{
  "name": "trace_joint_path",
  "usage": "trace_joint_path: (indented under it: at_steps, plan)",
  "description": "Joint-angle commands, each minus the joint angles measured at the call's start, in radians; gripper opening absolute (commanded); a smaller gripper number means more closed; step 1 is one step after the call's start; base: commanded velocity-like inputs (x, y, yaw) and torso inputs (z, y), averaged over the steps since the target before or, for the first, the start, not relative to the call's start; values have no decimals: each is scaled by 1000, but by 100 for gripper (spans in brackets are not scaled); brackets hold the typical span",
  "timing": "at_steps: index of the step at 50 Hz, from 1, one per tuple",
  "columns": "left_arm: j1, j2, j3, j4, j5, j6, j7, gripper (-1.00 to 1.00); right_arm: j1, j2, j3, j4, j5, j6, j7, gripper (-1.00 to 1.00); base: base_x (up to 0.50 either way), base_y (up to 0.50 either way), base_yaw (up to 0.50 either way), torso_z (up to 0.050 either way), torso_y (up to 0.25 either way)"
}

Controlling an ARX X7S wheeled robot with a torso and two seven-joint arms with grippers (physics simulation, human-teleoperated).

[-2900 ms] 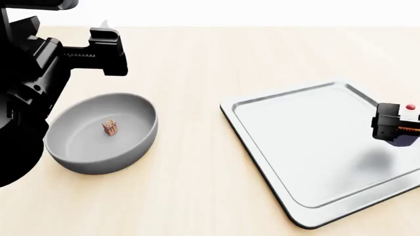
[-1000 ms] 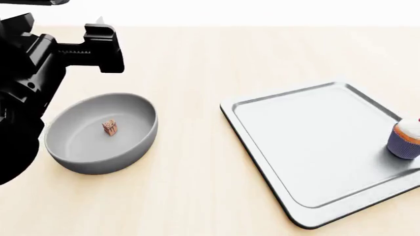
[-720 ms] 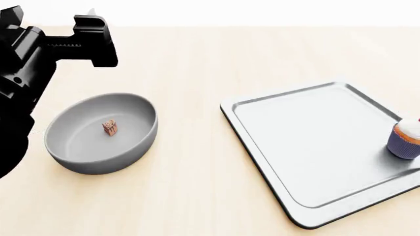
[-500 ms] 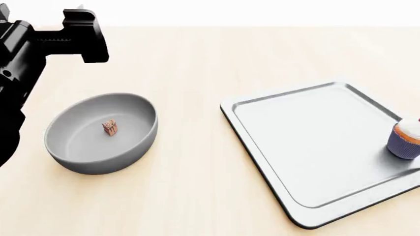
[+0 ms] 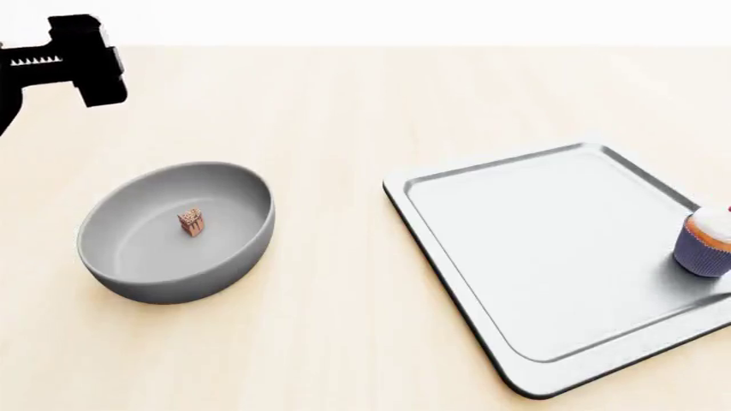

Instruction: Pick up the bowl with cake and place it on the tray. Pick up the cupcake and place it on the tray.

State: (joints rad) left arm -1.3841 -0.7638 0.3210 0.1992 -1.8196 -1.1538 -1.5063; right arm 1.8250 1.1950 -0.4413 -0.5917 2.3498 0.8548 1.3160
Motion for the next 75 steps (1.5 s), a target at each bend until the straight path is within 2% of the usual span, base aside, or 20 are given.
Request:
trace_joint_path:
  at_steps: [1, 7, 11, 14, 26, 46, 57, 75]
  plan:
    - [-70, -60, 191, -114, -76, 65, -62, 100, -1, -5, -1, -13, 2, -13, 4, 100, 0, 0, 0, 0, 0]
    - [-251, -167, 605, -142, -261, 248, -63, 100, -8, -9, -2, -15, -4, -19, 0, 100, 0, 0, 0, 0, 0]
    - [-306, -184, 729, -157, -338, 298, -61, 100, -15, -11, -2, -18, -8, -24, -4, 100, 0, 0, 0, 0, 0]
    - [-321, -187, 774, -163, -382, 315, -56, 100, -23, -12, -2, -21, -13, -29, -8, 100, 0, 0, 0, 0, 0]
    - [-335, -192, 870, -202, -546, 355, -52, 100, -25, -13, -2, -23, -13, -37, -9, 100, 0, 0, 0, 0, 0]
    - [-357, -198, 997, -238, -704, 411, -34, 100, -27, -18, -6, -21, -24, -37, -18, 100, 0, 0, 0, 0, 0]
    - [-358, -196, 1035, -271, -725, 429, -15, 100, -34, -17, -7, -27, -27, -43, -20, 100, 0, 0, 0, 0, 0]
    - [-324, -135, 1104, -419, -711, 413, 35, 100, -41, -23, -11, -28, -35, -48, -28, 100, 0, 0, 0, 0, 0]
